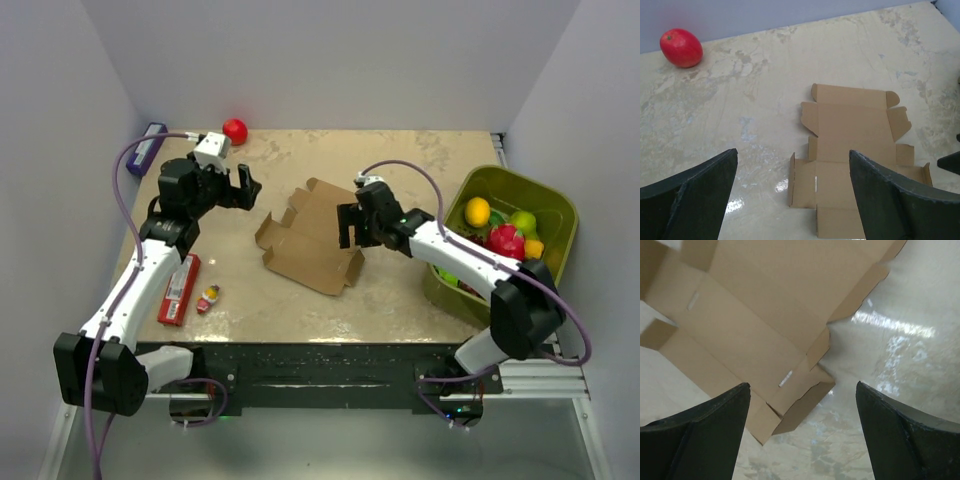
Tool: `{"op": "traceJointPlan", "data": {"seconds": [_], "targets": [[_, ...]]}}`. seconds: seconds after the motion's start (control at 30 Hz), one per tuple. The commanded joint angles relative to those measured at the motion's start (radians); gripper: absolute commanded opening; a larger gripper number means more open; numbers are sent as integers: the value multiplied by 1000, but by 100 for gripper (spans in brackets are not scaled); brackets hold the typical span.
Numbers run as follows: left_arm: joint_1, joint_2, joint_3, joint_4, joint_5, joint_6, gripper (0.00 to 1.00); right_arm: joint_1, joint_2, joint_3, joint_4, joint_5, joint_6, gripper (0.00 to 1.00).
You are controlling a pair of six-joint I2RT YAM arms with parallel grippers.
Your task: Fold the paper box
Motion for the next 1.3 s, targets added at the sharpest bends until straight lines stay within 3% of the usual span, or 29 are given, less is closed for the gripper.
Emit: {"op": "traceJointPlan", "data": {"seconds": [0.0, 0.47, 0.7, 1.03, 1.17, 1.27], "targets": [[-4, -17, 0, 36, 17, 27, 97, 44, 60, 56, -114, 96, 61, 89], [-15, -17, -18, 48, 43, 36, 97, 99, 132, -22, -99, 68, 131, 86], [-27, -20, -31, 62, 60, 39, 97, 101, 143, -51, -84, 58, 139, 76], [-32, -24, -41, 71, 66, 48, 97, 99, 129, -48, -70, 39, 140, 38], [-35, -27, -43, 73, 74, 51, 97, 99, 140, -56, -70, 32, 136, 18], [-36, -32, -44, 73, 75, 53, 97, 101, 126, -56, -71, 30, 133, 14]]}}
